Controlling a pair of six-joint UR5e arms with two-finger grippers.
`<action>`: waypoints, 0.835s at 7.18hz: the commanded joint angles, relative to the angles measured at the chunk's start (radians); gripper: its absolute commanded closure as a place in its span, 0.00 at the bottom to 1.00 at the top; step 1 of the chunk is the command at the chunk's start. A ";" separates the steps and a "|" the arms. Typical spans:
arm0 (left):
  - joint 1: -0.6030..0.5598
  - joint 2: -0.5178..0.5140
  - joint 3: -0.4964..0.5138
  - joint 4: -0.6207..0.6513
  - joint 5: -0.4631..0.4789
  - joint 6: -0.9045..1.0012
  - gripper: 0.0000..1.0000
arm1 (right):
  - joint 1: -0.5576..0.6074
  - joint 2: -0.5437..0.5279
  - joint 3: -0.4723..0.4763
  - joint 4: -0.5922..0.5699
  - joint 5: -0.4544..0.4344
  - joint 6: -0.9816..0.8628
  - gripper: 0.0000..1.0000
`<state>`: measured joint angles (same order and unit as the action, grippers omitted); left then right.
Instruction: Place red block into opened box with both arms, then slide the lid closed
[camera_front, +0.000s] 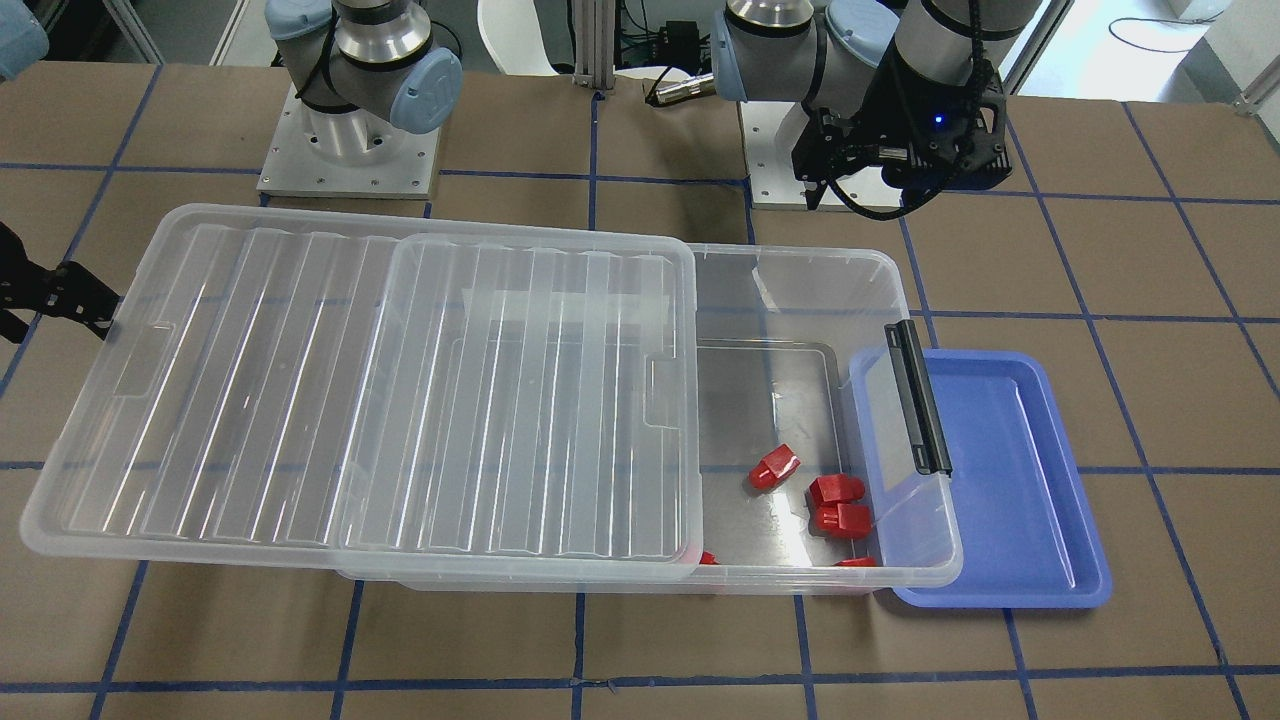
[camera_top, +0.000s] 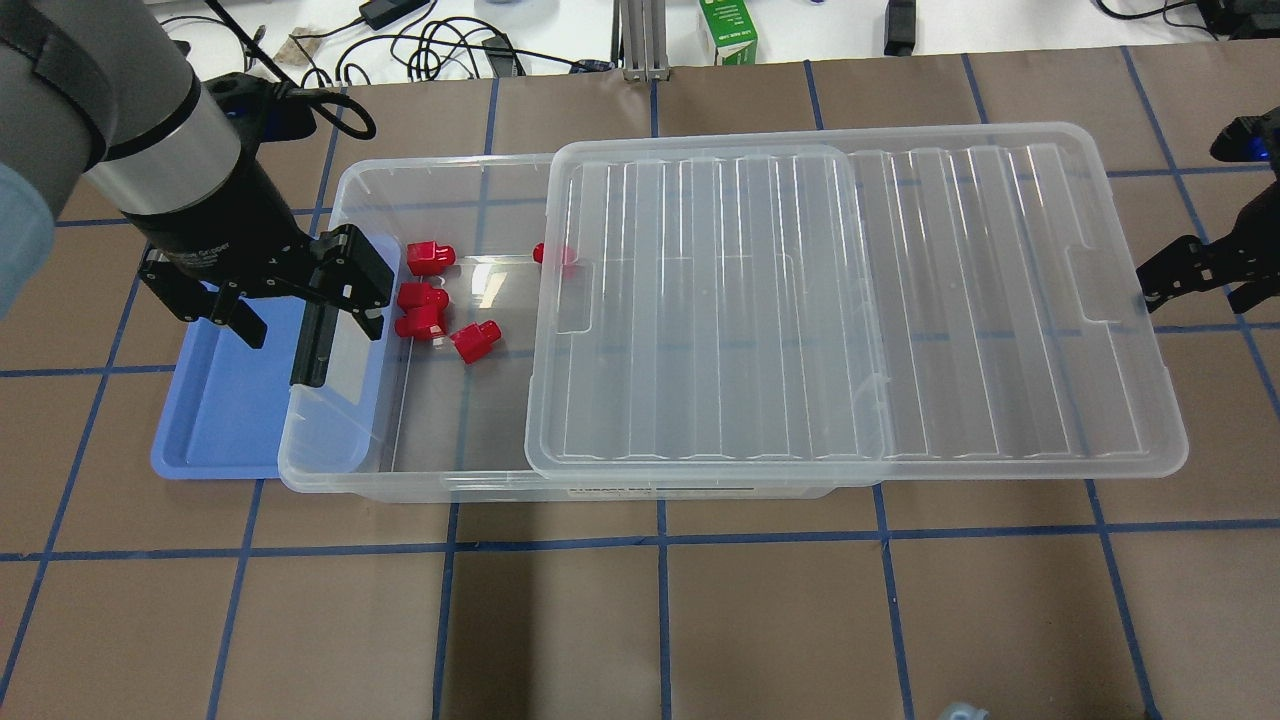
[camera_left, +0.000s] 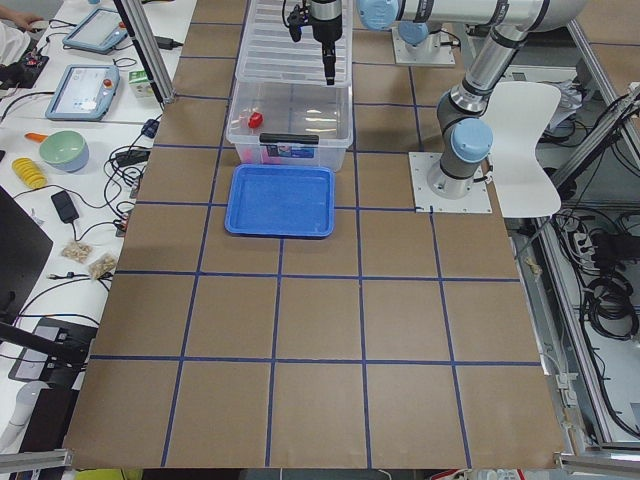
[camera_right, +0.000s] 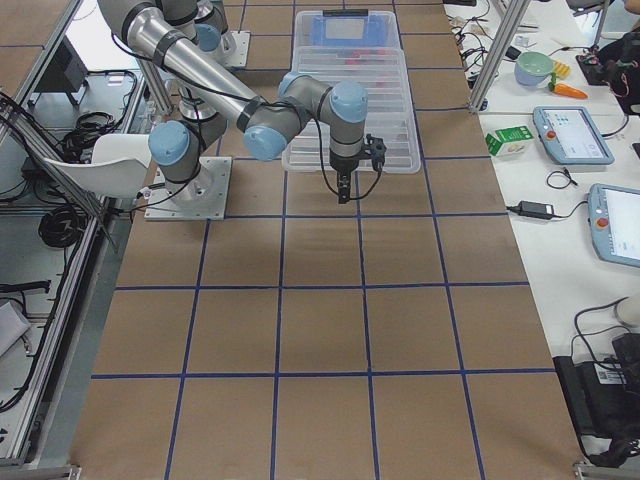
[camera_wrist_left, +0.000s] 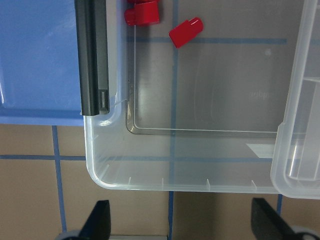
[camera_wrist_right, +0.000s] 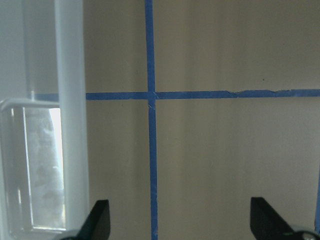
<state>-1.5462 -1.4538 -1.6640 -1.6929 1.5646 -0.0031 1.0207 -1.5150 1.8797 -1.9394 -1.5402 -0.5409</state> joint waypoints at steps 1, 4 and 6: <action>0.000 0.001 0.000 -0.001 0.000 0.000 0.00 | 0.050 -0.001 0.001 0.000 0.000 0.060 0.00; 0.000 0.001 0.000 -0.002 0.005 0.000 0.00 | 0.154 0.001 0.001 -0.001 -0.003 0.203 0.00; 0.000 0.001 0.000 -0.004 0.008 0.000 0.00 | 0.228 0.006 0.001 -0.022 -0.001 0.272 0.00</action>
<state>-1.5462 -1.4527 -1.6644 -1.6959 1.5703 -0.0031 1.2038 -1.5117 1.8809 -1.9472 -1.5425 -0.3161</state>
